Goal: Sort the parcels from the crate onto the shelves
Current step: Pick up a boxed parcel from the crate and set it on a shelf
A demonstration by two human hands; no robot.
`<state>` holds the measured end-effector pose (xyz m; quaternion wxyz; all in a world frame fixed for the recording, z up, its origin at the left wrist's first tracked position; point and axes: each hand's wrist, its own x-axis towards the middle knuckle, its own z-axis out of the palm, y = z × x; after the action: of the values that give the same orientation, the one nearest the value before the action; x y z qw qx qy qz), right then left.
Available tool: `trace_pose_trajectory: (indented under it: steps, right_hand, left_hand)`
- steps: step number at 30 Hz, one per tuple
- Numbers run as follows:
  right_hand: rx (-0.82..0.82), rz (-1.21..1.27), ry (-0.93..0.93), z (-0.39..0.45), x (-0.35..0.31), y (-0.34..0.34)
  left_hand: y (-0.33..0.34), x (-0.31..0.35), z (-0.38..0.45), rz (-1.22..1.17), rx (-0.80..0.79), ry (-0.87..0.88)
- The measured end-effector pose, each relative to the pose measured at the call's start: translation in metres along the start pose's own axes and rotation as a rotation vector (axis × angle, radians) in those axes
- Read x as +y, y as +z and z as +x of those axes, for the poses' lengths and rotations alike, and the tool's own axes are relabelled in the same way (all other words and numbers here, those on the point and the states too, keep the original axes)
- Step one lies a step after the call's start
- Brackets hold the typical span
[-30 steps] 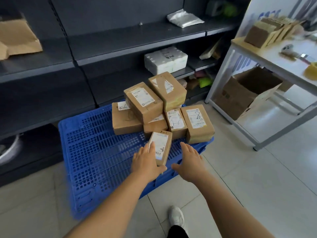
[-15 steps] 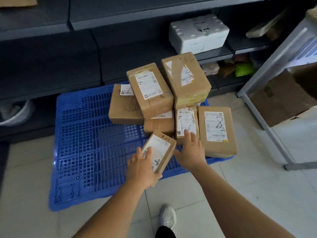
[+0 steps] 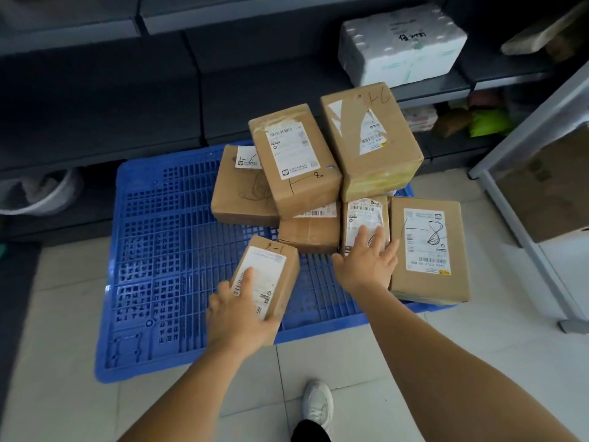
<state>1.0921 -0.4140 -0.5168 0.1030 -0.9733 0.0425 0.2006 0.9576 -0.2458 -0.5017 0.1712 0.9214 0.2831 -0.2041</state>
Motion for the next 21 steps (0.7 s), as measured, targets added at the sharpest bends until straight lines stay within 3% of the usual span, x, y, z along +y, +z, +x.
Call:
trace_pose_trajectory:
  steps: [9,21]
  right_hand:
    - [0.117,-0.111,0.019,0.006,-0.003,0.011]
    - [0.058,-0.009,0.027,-0.082,-0.007,0.046]
  left_hand:
    - [0.007,0.004,0.005,-0.003,0.013,-0.011]
    - [0.01,-0.011,-0.007,-0.037,-0.06,0.012]
